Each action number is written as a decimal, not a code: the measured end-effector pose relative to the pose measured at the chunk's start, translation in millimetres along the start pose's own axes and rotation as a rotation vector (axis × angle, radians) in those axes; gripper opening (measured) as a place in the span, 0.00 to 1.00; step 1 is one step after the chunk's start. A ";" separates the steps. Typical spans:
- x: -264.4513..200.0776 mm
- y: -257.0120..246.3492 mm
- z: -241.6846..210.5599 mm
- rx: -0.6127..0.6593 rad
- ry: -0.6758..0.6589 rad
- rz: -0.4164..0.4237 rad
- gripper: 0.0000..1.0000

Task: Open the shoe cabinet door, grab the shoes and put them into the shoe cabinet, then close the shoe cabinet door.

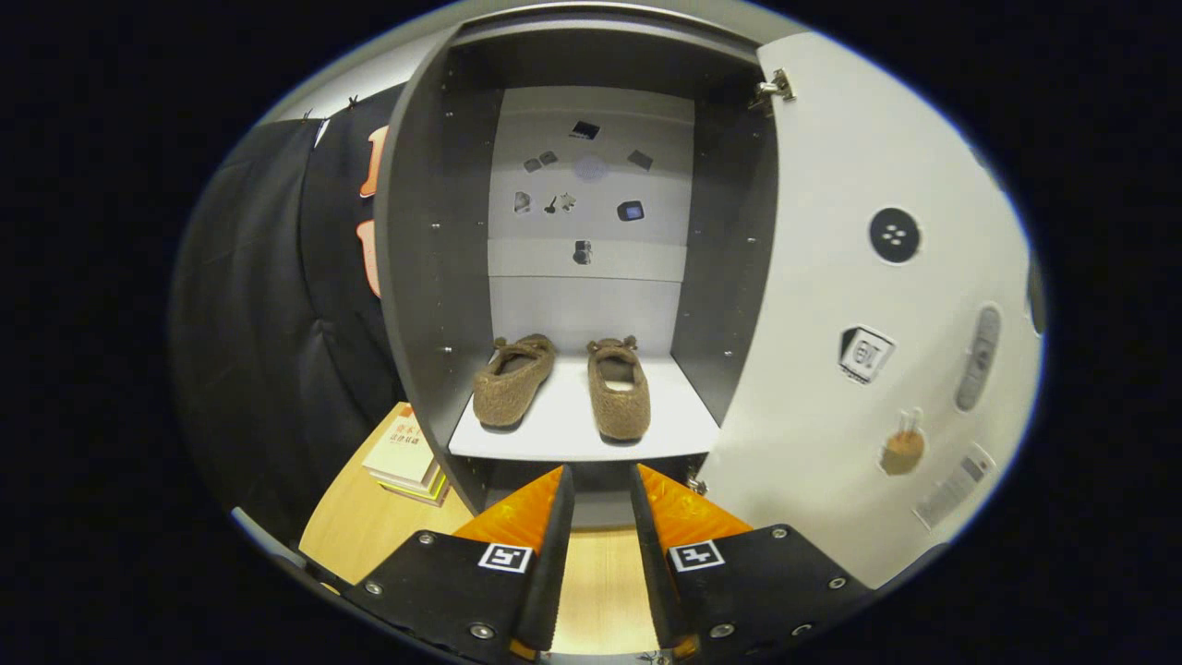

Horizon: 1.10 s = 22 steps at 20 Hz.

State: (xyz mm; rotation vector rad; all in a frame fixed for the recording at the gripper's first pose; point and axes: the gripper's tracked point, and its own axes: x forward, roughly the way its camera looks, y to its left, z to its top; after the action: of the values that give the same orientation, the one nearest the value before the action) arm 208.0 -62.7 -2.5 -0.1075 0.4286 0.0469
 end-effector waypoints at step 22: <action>-229.8 -152.0 -74.1 0.141 -0.130 -0.233 0.59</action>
State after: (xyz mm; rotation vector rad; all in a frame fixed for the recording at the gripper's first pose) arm -21.0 -227.3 40.7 -0.0147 0.2862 -0.2040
